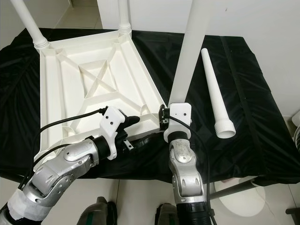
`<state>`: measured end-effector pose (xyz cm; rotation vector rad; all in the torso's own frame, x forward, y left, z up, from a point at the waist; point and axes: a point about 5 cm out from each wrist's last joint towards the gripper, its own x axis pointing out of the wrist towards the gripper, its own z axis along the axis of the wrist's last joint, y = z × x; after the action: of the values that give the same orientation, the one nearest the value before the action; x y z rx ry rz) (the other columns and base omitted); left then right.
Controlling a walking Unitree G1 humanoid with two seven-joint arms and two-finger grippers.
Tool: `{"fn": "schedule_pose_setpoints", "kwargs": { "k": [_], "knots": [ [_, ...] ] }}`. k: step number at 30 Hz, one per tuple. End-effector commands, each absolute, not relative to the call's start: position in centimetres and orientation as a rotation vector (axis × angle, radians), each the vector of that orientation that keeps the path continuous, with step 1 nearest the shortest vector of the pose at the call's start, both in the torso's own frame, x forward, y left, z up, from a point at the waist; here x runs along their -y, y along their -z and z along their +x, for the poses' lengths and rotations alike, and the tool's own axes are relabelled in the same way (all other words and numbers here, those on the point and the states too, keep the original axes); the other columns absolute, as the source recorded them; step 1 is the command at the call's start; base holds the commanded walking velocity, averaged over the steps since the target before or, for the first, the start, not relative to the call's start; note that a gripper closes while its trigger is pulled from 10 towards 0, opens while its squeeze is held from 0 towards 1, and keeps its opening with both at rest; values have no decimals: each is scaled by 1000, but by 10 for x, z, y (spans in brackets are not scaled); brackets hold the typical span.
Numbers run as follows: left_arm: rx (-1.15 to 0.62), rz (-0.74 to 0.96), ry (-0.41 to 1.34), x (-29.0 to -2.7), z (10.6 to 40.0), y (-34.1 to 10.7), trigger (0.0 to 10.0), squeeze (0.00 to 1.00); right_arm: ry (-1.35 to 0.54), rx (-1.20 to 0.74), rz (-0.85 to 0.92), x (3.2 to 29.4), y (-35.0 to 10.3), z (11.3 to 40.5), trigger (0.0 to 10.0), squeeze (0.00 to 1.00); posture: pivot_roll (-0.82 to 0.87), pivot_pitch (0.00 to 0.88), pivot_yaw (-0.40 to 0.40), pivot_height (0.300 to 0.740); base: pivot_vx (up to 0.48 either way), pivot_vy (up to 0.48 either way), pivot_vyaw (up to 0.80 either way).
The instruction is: Building children table
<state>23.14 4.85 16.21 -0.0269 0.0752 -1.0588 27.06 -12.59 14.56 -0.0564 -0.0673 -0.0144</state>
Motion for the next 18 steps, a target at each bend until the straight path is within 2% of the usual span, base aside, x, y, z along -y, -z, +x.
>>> {"fn": "schedule_pose_setpoints", "kwargs": {
  "k": [1, 7, 13, 16, 17, 18],
  "knots": [
    [-91, -25, 1132, -48, 226, -159, 10000, 0, 8, 50, -24, 131, -141, 269, 10000, 1000, -32, 71, 22, 740, 0, 0, 0],
    [-84, -21, 1126, -50, 228, -159, 10000, 0, -193, 102, -29, 125, -152, 268, 10000, 1000, -34, 51, 15, 740, 0, 0, 0],
    [-85, -19, 1125, -49, 227, -159, 10000, 0, -303, 110, -74, 136, -153, 270, 10000, 1000, -33, 44, 14, 740, 0, 0, 0],
    [-88, -11, 1124, -50, 226, -158, 10000, 0, -468, 109, -134, 141, -152, 270, 10000, 1000, -31, 38, 14, 740, 0, 0, 0],
    [-88, -11, 1124, -50, 226, -158, 10000, 0, -468, 109, -134, 141, -152, 270, 10000, 1000, -31, 38, 14, 740, 0, 0, 0],
    [-89, -10, 1125, -50, 226, -157, 10000, 0, -512, 101, -151, 142, -150, 270, 10000, 835, -29, 36, 13, 740, 0, 0, 0]
  ]
}}
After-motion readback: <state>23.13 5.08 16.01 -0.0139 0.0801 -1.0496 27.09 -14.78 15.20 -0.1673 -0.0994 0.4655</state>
